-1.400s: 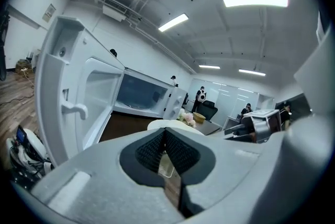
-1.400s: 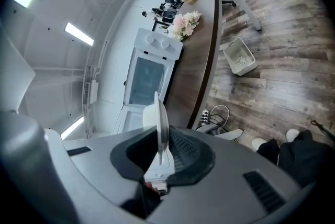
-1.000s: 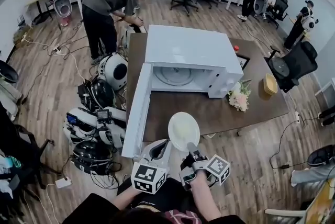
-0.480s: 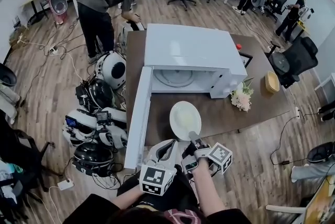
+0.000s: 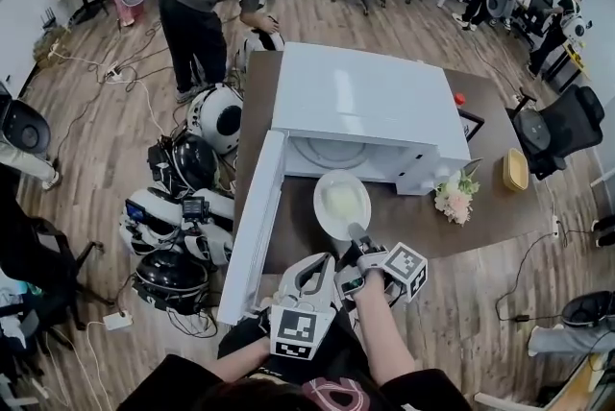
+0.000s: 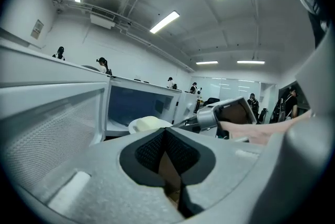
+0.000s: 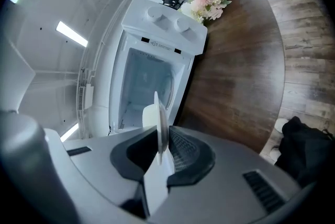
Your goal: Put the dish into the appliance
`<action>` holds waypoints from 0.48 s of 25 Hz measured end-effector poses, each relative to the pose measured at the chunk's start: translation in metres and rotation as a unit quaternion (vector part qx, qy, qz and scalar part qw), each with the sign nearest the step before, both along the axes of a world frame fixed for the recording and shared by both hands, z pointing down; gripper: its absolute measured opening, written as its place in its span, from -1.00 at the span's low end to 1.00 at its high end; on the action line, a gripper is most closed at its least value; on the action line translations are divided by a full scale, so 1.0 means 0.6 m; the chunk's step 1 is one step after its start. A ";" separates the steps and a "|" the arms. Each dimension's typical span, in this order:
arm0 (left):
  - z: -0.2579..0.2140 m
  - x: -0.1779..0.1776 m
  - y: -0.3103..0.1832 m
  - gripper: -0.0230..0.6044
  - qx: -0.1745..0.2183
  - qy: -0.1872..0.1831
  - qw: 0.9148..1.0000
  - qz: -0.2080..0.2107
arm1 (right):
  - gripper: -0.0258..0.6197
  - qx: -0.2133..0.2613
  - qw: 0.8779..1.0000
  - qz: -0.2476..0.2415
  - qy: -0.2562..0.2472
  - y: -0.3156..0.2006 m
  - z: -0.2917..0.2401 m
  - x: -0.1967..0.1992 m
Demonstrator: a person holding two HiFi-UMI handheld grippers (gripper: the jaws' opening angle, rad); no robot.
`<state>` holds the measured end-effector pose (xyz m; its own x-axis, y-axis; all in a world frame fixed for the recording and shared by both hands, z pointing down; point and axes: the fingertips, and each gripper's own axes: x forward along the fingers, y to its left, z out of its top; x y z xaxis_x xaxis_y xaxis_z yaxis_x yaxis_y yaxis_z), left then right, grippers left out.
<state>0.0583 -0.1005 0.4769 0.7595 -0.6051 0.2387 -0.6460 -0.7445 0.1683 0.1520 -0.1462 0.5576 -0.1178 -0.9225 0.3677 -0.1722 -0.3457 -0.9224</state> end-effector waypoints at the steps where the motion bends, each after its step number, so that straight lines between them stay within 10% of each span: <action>1: 0.004 0.001 -0.009 -0.90 -0.006 -0.001 1.000 -0.008 | -0.74 -0.001 1.000 -0.003 -0.002 -0.009 0.001 0.004; 12: 0.009 0.017 -0.072 -0.90 -0.005 0.001 0.999 -0.044 | -0.73 -0.024 0.999 -0.018 -0.021 -0.088 0.037 0.039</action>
